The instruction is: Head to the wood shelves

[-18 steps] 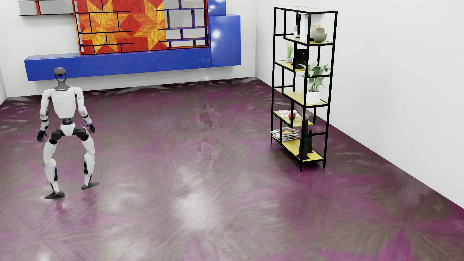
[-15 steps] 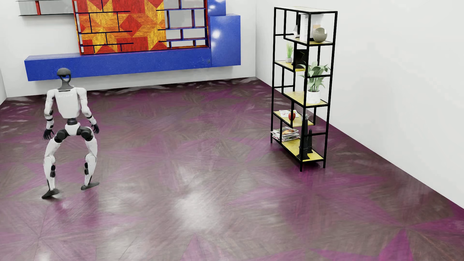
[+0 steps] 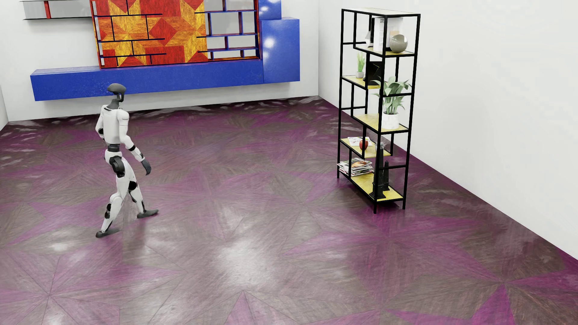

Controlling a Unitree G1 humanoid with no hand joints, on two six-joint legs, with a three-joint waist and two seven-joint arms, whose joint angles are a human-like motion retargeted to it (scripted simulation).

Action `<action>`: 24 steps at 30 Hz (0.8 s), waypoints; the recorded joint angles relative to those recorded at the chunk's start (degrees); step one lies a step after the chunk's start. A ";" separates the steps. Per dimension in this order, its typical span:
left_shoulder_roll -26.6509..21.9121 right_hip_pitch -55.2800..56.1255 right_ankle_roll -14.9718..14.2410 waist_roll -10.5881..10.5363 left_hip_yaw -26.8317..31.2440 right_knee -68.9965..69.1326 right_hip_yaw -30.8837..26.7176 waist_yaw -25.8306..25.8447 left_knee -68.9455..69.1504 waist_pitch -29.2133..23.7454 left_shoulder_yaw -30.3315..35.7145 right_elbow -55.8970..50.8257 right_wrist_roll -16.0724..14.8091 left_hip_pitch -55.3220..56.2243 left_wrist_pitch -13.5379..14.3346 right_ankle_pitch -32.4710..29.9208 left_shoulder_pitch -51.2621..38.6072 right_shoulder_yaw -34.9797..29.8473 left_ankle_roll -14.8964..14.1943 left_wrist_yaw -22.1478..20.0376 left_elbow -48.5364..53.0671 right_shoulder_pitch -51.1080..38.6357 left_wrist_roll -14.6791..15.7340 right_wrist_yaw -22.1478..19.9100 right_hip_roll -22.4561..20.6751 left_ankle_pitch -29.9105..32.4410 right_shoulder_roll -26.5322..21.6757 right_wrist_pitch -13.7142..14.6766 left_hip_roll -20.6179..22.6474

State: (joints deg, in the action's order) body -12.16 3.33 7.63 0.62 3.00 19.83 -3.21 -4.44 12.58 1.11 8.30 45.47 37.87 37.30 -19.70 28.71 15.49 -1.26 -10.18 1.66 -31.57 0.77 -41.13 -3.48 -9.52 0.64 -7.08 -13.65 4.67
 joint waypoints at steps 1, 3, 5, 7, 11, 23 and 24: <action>-0.73 -1.09 -0.39 0.00 -0.61 2.19 -1.11 0.17 1.40 0.12 0.72 1.50 0.46 -0.64 -0.44 -0.16 -0.25 -0.40 7.01 1.52 -1.40 1.53 -2.99 0.66 0.24 3.56 -0.86 -0.37 0.57; 2.27 -0.30 -2.76 0.53 -3.87 13.41 -3.21 0.30 7.55 -0.21 -0.99 4.04 1.06 -2.82 -1.71 -5.65 -2.03 -0.08 13.82 0.33 -3.92 5.44 -5.63 -0.78 1.92 1.51 -2.47 -1.30 0.92; 6.14 6.68 -21.29 1.03 -7.34 33.25 -6.50 0.36 13.20 -0.74 -4.80 5.43 -0.46 -5.99 -1.11 -20.57 -3.10 2.96 14.33 -2.30 -4.71 9.25 -2.20 -2.75 1.92 -5.71 -2.21 -3.10 -0.37; 7.20 16.21 -21.84 1.46 -12.50 52.75 -7.59 0.34 15.76 -1.26 -4.16 5.40 0.03 -10.90 2.33 -26.27 -3.77 1.49 14.44 -2.70 -2.51 11.06 -0.72 2.34 0.97 -11.60 -3.74 -2.90 -2.16; 6.43 33.88 -13.91 3.27 -17.16 57.73 -3.41 4.11 14.76 -1.84 0.17 -3.40 -2.11 -23.05 3.89 -21.57 -11.04 6.06 13.85 -2.63 0.51 16.97 -0.64 1.77 12.90 -19.90 -2.80 -0.33 -0.45; 2.84 25.18 -2.94 -2.06 -5.71 8.53 13.77 11.36 41.06 -2.99 25.32 2.00 3.51 -31.00 -0.40 -18.89 -29.75 11.55 1.95 -4.11 -11.40 20.54 6.92 8.97 11.07 -3.71 11.20 -4.69 -8.50; 2.80 22.72 -2.59 -2.61 -5.17 8.20 15.41 11.32 49.60 -3.34 29.66 0.38 3.09 -26.51 -1.41 -17.11 -30.58 12.62 -0.51 -0.01 -15.38 20.13 5.79 9.04 10.75 -1.19 11.35 -2.99 -11.08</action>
State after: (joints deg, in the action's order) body -9.36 26.05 5.04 -1.99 -2.16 28.02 12.20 6.88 62.18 -2.23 37.96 45.85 40.96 10.80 -21.11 11.60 -15.09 11.36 -10.69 1.65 -46.94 20.90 -35.34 5.55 1.22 -0.55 4.27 -16.65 -6.41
